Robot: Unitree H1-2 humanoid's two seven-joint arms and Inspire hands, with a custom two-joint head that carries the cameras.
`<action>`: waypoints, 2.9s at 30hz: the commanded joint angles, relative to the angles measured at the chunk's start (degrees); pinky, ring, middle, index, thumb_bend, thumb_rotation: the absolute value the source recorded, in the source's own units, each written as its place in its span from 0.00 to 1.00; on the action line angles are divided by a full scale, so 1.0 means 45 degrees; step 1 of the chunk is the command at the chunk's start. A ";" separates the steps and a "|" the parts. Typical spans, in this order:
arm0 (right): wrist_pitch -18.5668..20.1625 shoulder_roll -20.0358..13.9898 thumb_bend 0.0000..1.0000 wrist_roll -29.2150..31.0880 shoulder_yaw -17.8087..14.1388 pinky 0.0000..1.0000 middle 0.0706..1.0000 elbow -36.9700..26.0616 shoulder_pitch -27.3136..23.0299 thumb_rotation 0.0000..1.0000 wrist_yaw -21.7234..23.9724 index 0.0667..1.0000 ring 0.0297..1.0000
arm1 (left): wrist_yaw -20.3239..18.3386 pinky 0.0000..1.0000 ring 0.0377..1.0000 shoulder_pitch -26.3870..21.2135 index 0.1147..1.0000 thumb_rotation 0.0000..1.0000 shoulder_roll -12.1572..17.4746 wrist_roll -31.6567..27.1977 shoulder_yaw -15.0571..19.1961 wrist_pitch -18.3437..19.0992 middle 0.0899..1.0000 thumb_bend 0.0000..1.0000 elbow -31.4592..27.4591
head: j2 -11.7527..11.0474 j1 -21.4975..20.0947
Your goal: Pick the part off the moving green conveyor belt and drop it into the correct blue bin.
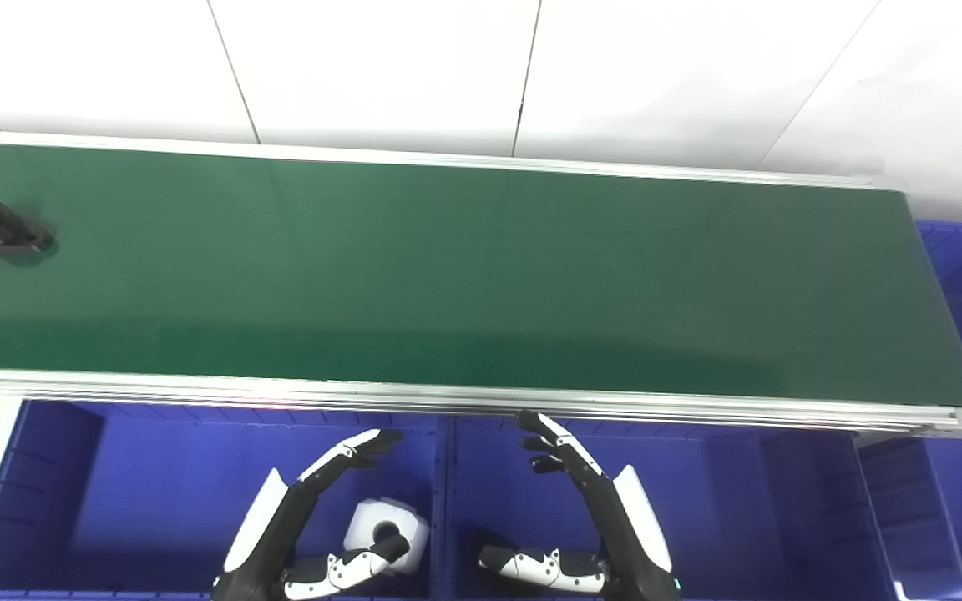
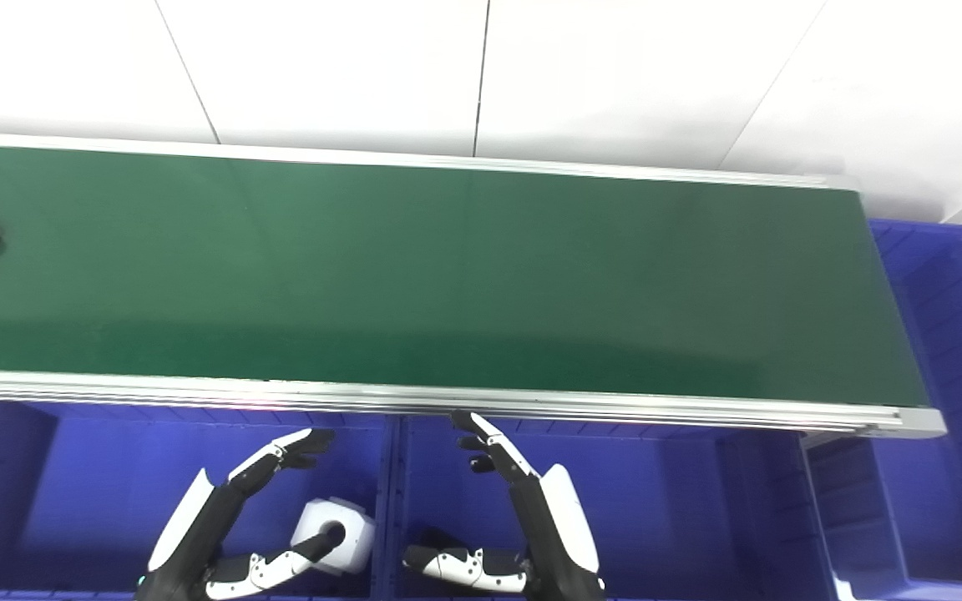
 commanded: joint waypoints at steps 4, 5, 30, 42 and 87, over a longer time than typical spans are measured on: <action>-0.0058 0.0040 0.79 -0.0077 -0.0021 0.72 0.86 -0.0386 0.0143 0.29 -0.0011 0.87 0.80 | 0.0186 0.74 0.80 -0.0005 0.79 0.46 0.0237 0.0148 0.0065 -0.0320 0.83 0.67 -0.0321 | 0.0018 0.0012; -0.0060 0.0038 0.79 -0.0079 -0.0025 0.71 0.86 -0.0382 0.0143 0.30 -0.0007 0.87 0.80 | 0.0215 0.74 0.80 -0.0020 0.79 0.45 0.0240 0.0215 0.0053 -0.0320 0.83 0.67 -0.0313 | -0.0007 0.0031; -0.1578 -0.0867 0.77 0.0731 0.0029 0.68 0.87 0.1428 -0.0379 0.27 -0.0639 0.89 0.81 | 0.1073 0.67 0.74 -0.0118 0.73 0.43 -0.0698 0.0370 -0.0723 -0.0320 0.78 0.69 0.0962 | -0.2977 0.3737; -0.1582 -0.1068 0.76 0.0581 0.0360 0.68 0.85 0.1764 -0.0614 0.26 -0.1288 0.88 0.80 | 0.1170 0.67 0.74 -0.0221 0.72 0.43 -0.0827 0.0340 -0.0747 -0.0320 0.78 0.70 0.1320 | -0.3321 0.3534; 0.2550 -0.0289 0.79 0.0463 -0.1665 0.61 0.83 -0.4075 -0.4397 0.46 0.1175 0.84 0.75 | 0.2122 0.64 0.72 -0.1045 0.71 0.41 -0.0456 0.0313 -0.1403 -0.0320 0.77 0.67 0.1919 | -0.3397 0.0726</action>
